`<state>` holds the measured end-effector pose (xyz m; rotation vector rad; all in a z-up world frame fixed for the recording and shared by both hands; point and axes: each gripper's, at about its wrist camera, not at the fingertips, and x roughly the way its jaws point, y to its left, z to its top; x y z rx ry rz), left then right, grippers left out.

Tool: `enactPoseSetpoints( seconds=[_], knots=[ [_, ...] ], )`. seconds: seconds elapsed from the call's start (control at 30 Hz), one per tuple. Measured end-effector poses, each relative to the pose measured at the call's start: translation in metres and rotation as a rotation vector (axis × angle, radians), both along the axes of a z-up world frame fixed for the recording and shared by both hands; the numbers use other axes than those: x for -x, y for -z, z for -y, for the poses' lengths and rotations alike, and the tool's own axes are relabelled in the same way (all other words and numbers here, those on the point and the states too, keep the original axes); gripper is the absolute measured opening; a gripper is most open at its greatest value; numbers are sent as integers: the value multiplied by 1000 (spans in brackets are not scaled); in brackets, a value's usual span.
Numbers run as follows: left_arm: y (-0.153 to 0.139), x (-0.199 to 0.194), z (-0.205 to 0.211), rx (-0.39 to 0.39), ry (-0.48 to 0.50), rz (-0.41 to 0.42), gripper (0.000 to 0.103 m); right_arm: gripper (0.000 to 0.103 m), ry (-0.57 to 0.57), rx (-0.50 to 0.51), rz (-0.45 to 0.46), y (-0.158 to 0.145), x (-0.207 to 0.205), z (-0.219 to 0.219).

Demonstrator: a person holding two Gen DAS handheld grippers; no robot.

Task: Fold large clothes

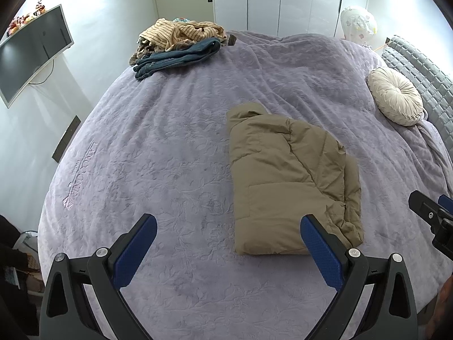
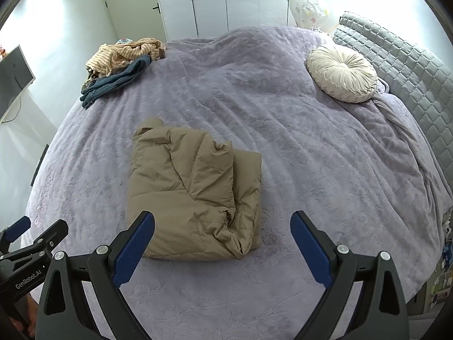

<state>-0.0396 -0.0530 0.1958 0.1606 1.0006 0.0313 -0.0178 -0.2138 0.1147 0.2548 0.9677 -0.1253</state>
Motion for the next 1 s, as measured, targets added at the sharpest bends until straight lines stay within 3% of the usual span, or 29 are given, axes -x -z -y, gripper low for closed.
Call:
enactPoseSetpoints(
  seconds=[1.0],
  knots=[
    [-7, -6, 1, -19, 30, 34, 101, 97, 0, -4, -7, 2, 1, -12]
  ],
)
